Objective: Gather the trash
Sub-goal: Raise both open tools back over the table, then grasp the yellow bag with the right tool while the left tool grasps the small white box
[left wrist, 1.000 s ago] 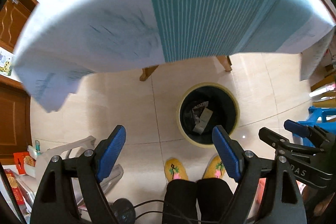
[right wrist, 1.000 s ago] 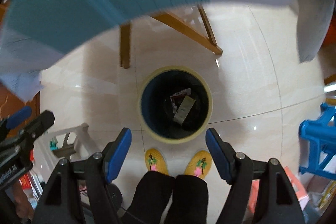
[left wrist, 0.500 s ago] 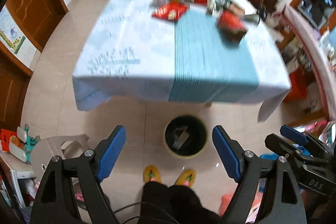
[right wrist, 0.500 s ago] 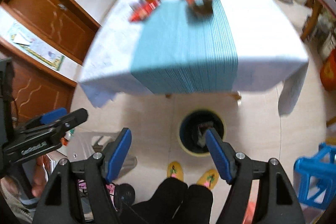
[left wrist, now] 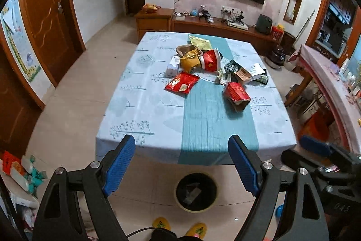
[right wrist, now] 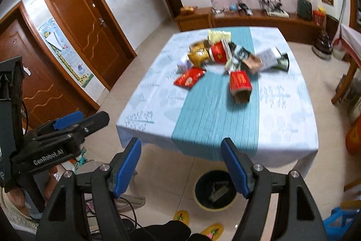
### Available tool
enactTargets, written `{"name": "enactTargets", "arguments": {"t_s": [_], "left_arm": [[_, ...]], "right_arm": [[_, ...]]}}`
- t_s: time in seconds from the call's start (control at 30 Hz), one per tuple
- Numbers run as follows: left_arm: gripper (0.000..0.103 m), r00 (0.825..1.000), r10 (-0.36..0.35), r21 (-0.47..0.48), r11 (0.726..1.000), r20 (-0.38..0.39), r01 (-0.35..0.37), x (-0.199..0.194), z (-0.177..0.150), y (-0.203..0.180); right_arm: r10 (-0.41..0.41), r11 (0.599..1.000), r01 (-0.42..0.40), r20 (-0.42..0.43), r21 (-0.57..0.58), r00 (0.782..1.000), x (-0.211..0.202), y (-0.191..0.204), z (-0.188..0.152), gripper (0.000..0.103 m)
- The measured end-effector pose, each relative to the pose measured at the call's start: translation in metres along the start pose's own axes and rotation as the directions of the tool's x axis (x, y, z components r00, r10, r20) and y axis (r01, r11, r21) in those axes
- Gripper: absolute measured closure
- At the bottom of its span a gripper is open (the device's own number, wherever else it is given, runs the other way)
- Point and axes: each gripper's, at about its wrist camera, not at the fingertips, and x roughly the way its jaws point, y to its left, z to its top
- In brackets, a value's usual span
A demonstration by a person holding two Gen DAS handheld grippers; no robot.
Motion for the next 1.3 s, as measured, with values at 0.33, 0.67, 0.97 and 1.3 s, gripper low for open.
{"name": "enactTargets", "arguments": {"t_s": [0.33, 0.67, 0.97, 1.3], "left_arm": [[0.02, 1.0, 0.014, 0.017, 1.0, 0.014, -0.014, 0.039, 0.042, -0.005], [0.02, 0.995, -0.018, 0.049, 0.999, -0.099, 0.023, 0.168, 0.138, 0.04], [0.02, 0.974, -0.049, 0.117, 0.99, -0.221, 0.076, 0.296, 0.216, 0.081], [0.02, 0.937, -0.101, 0.107, 0.984, -0.334, 0.144, 0.383, 0.236, 0.093]], "right_arm": [[-0.027, 1.0, 0.027, 0.026, -0.006, 0.999, 0.017, -0.009, 0.053, 0.03], [0.015, 0.98, 0.0, -0.07, 0.199, 0.997, 0.119, -0.041, 0.123, 0.03], [0.017, 0.927, 0.058, -0.196, 0.37, 0.98, 0.26, -0.046, 0.196, 0.03], [-0.052, 0.83, 0.188, -0.263, 0.525, 0.963, 0.384, -0.083, 0.23, 0.03]]}}
